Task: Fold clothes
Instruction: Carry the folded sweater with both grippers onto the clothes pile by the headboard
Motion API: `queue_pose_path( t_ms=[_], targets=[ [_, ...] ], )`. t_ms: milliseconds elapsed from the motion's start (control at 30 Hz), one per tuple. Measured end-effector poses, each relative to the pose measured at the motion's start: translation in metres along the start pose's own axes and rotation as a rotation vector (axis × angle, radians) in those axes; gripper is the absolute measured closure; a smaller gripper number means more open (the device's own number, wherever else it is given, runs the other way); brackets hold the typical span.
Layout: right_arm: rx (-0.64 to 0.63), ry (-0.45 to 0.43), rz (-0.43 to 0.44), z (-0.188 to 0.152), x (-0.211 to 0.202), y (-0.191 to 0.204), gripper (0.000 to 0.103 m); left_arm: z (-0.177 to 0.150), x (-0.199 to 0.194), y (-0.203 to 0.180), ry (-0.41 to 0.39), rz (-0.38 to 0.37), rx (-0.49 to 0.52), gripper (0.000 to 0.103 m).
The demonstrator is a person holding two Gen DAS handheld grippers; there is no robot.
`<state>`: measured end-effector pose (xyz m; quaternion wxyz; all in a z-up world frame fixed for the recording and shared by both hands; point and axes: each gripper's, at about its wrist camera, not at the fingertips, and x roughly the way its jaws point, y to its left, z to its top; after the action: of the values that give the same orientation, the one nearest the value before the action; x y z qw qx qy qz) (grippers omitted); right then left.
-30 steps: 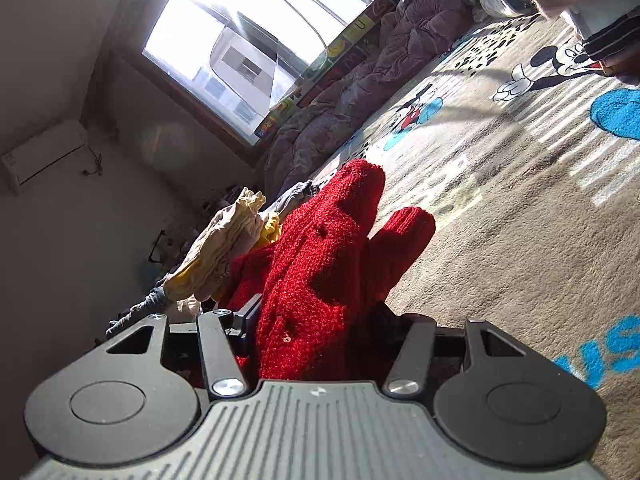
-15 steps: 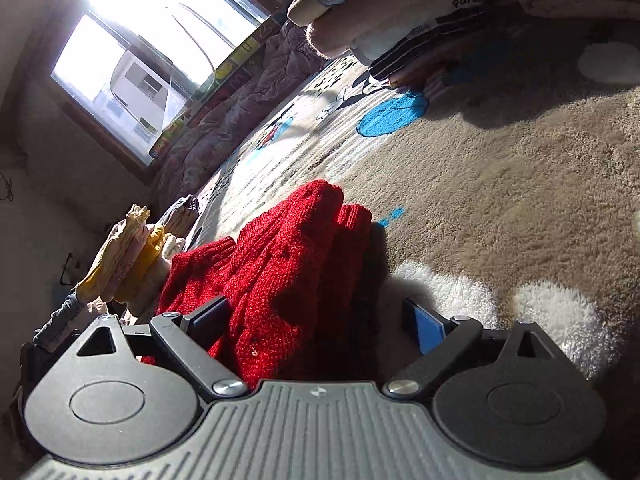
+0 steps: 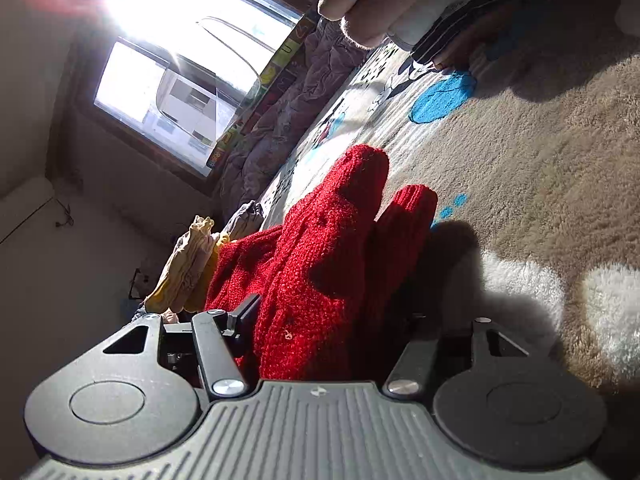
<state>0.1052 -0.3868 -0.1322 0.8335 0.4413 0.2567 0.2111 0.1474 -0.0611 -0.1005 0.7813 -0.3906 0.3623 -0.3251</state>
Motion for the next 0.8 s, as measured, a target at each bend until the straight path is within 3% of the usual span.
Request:
queue_pose_path(
  t_ms=[133, 300, 533, 567, 633, 700, 733, 800],
  targets=[
    [0.016, -0.129, 0.035, 0.022, -0.036, -0.001, 0.043, 0.008, 0.04, -0.036, 0.044, -0.086, 0.044, 0.052],
    [0.059, -0.328, 0.019, 0.047, -0.087, -0.015, 0.043, 0.011, 0.109, -0.08, 0.138, -0.181, 0.105, 0.052],
    [0.076, -0.64, -0.105, 0.075, -0.149, -0.05, 0.043, 0.008, 0.23, -0.132, 0.283, -0.32, 0.158, 0.052],
    [0.091, -0.675, -0.151, 0.079, -0.152, -0.059, 0.043, 0.006, 0.251, -0.134, 0.304, -0.321, 0.166, 0.052],
    [0.131, -0.734, -0.243, 0.087, -0.157, -0.079, 0.043, -0.003, 0.291, -0.127, 0.35, -0.249, 0.167, 0.051],
    [0.244, -0.713, -0.334, 0.096, -0.151, -0.118, 0.043, -0.024, 0.338, -0.102, 0.453, -0.077, 0.146, 0.049],
    [0.349, -0.683, -0.381, 0.097, -0.148, -0.146, 0.044, -0.03, 0.344, -0.095, 0.448, -0.069, 0.156, 0.043],
    [0.46, -0.699, -0.318, 0.096, -0.151, -0.171, 0.047, -0.032, 0.341, -0.095, 0.438, -0.097, 0.159, 0.043]
  ],
)
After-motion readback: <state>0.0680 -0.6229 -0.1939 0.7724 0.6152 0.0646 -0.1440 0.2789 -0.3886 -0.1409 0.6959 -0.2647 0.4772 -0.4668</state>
